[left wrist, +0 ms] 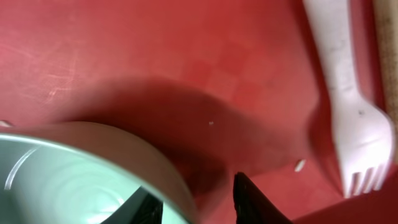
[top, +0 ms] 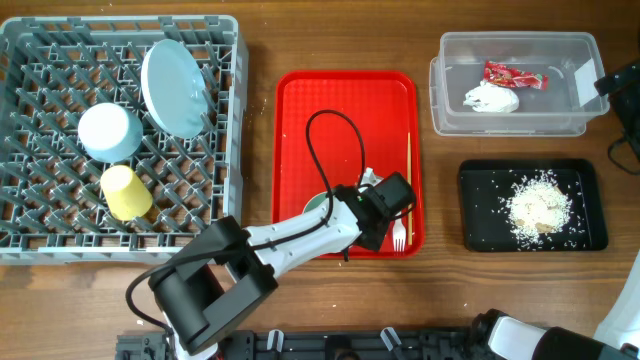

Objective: Sort waste into correct bins and load items into the dishwasher rack
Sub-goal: 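Reach the left gripper to the tray and grasp the green saucer, then carry the green saucer with the left gripper and place it in the rack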

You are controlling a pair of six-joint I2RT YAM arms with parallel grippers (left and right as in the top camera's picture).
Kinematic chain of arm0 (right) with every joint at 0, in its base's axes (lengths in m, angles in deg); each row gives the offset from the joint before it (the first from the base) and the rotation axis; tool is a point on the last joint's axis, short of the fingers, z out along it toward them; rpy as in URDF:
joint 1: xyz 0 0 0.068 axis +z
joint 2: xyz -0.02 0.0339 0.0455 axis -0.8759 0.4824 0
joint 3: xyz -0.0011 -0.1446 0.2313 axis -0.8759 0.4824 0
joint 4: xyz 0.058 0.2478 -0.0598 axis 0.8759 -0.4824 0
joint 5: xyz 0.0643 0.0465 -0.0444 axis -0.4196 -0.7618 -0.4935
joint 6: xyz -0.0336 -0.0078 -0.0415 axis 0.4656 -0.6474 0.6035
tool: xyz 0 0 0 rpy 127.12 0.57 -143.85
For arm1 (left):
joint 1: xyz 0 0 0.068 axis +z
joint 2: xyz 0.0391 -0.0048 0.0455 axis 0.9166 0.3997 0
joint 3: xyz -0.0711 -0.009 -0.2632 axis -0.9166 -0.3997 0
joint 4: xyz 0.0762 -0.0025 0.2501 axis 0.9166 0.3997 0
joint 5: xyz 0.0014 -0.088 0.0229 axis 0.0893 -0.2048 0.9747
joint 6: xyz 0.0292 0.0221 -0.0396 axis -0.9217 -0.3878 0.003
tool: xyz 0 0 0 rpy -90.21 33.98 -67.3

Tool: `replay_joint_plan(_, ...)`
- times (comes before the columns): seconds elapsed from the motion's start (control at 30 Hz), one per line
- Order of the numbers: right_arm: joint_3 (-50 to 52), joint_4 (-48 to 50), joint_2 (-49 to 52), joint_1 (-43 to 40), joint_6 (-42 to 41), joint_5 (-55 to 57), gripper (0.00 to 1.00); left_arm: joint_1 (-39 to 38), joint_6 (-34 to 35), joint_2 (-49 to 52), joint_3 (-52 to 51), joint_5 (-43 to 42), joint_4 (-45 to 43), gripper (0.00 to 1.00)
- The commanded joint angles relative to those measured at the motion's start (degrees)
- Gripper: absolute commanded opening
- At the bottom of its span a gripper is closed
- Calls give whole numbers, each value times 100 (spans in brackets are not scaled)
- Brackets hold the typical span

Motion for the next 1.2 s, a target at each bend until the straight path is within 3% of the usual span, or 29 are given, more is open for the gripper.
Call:
replay_joint_plan(0.0,4,11,37,2,-20,-11,100,-9,92,146,20,116,20,20)
replay_joint_plan(0.07,4,11,37,2,-20,-11,100,-9,87,146,20,122,20,4)
replay_joint_plan(0.23,4,11,37,2,-20,-11,100,-9,111,133,83,776,151,4)
replay_joint_plan(0.3,4,11,37,2,-22,-11,100,-9,396,133,164,1504,308,4)
replay_joint_plan(0.53,4,11,37,2,-22,-11,100,-9,365,136,175,3462,417,4)
replay_joint_plan(0.8,4,11,37,2,-20,-11,100,-9,-85,133,271,4881,702,4)
replay_joint_plan(0.97,4,11,37,2,-22,-11,100,227,-61,13,894,4903,1244,4)
replay_joint_plan(1.17,4,11,37,2,-22,-11,100,1272,-63,-935,1617,4859,1373,4)
